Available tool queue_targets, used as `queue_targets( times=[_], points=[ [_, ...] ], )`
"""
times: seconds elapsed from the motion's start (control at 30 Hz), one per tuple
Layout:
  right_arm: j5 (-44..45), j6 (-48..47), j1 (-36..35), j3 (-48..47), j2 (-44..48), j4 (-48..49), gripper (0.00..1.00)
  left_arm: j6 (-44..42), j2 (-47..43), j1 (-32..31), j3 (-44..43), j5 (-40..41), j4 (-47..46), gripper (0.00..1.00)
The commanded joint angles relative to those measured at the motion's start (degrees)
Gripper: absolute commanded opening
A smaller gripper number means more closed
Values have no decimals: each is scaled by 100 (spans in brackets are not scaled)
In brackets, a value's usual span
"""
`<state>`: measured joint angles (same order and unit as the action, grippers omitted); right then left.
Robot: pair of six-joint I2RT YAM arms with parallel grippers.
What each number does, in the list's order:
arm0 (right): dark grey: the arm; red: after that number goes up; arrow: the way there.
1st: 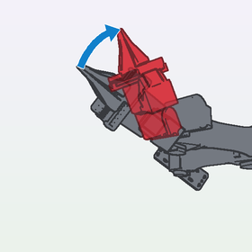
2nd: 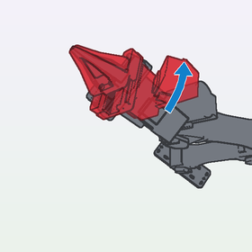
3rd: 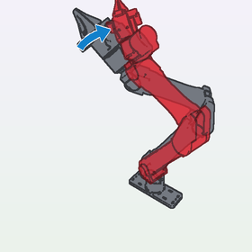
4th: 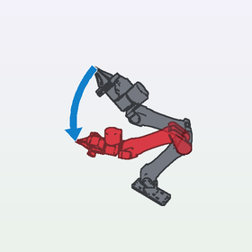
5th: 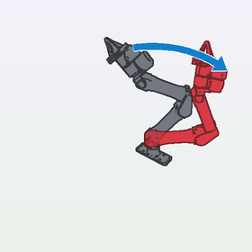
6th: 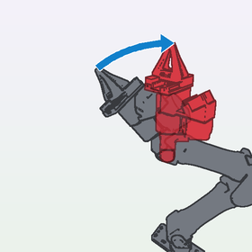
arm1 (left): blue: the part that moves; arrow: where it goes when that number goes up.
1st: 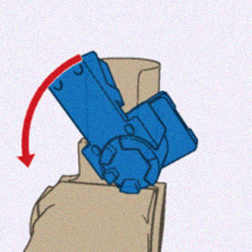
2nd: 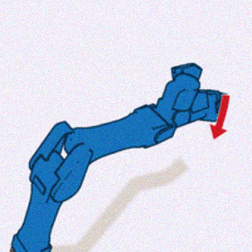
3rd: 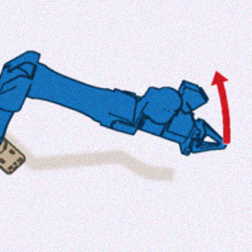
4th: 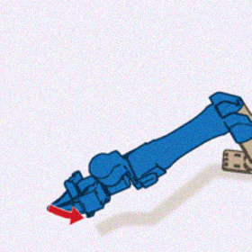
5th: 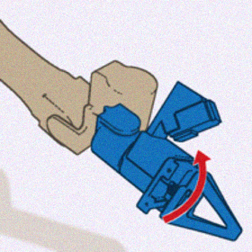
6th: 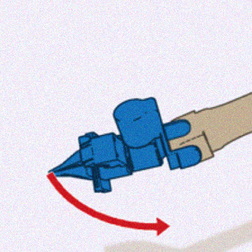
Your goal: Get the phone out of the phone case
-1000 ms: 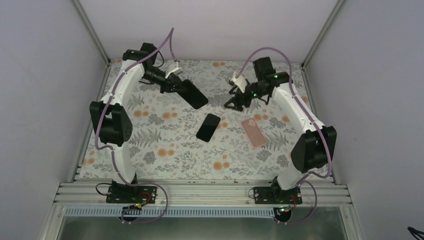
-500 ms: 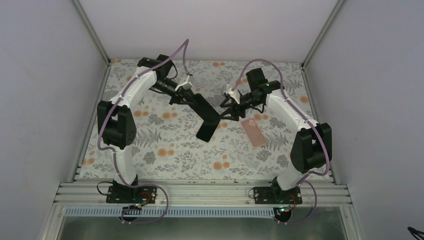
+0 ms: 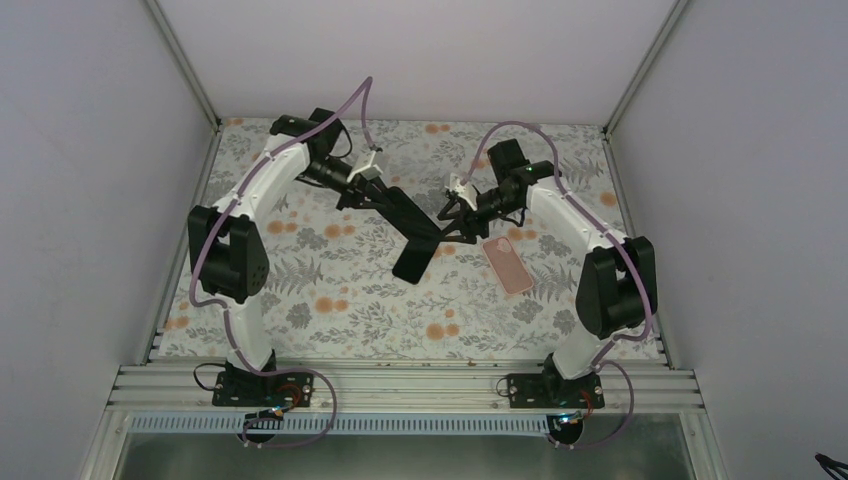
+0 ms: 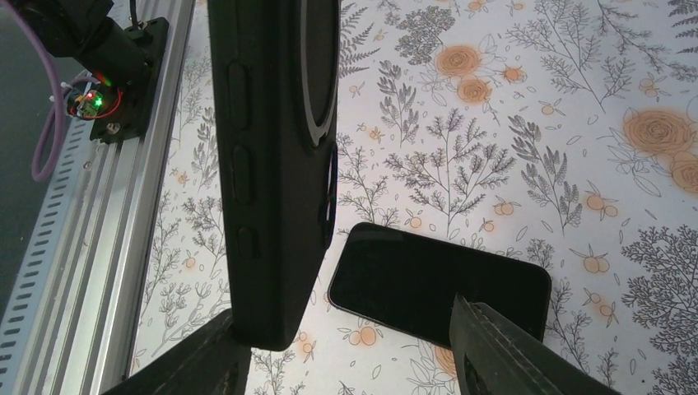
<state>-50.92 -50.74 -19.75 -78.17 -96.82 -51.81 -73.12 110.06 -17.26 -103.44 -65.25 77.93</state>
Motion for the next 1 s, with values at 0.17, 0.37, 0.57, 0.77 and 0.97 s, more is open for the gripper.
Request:
queue_targets(
  times=[0.17,0.37,0.57,0.77,0.97],
  points=[
    [177,-141,68,-232,-189,122,62,-348,-579,-78,275,-506,-19,2],
    [411,-442,241,-589,-382,-75,60,-363,-858,-241,534,-439,-15,2],
    [736,-713,381,-901,-689,-221,57,-313,-966,-350,644,-450,-15,2],
    [1096,-808,454,-1255,-967,-160,55,-309,-987,-480,743,-427,-10,2],
    [1515,-668,463,-1498,-1091,203,49,-325,-982,-576,834,-485,-8,2]
  ],
)
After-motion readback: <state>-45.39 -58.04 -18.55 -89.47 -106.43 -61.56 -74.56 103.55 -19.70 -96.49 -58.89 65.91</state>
